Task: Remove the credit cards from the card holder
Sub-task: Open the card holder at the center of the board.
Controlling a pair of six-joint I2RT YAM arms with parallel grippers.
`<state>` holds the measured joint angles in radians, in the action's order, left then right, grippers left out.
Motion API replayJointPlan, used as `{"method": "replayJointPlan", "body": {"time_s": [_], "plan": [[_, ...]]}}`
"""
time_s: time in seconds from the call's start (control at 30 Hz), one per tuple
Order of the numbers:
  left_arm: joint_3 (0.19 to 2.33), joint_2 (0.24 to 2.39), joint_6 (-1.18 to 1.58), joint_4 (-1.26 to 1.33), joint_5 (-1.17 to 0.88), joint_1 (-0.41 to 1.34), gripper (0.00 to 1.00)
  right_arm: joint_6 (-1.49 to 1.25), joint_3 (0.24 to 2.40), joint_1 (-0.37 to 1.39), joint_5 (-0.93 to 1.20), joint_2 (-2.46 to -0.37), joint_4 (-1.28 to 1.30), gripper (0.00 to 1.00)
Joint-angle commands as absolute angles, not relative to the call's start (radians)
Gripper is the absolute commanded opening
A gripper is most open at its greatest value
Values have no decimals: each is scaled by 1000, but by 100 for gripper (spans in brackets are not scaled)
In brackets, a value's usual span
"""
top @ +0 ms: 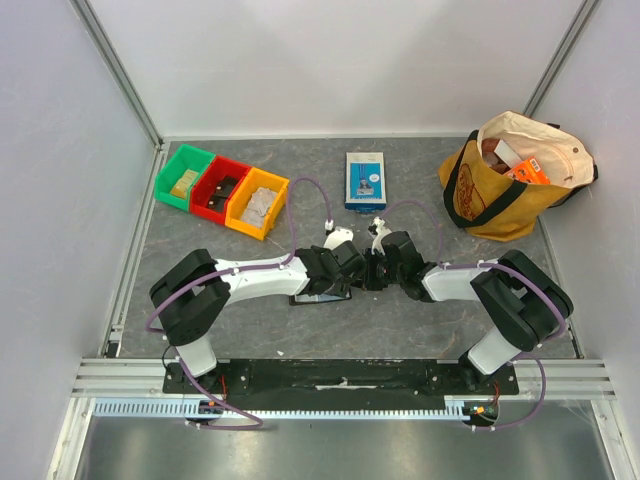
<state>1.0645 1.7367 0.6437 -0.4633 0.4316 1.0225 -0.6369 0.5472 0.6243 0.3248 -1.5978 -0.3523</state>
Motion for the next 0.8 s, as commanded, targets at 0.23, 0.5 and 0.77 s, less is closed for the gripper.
{"method": "replayJointPlan", "body": {"time_s": [0.23,0.5,0.77], "plan": [[1019,1717,692,-405,393,1022,71,-624,528,627,304,-1580,-307,15],[996,1695,693,-433,448,1020,57,-618,529,626,299,-1582,-298,14],[921,1591,706,-449,492,986,46,-609,528,627,290,-1575,-282,14]]}}
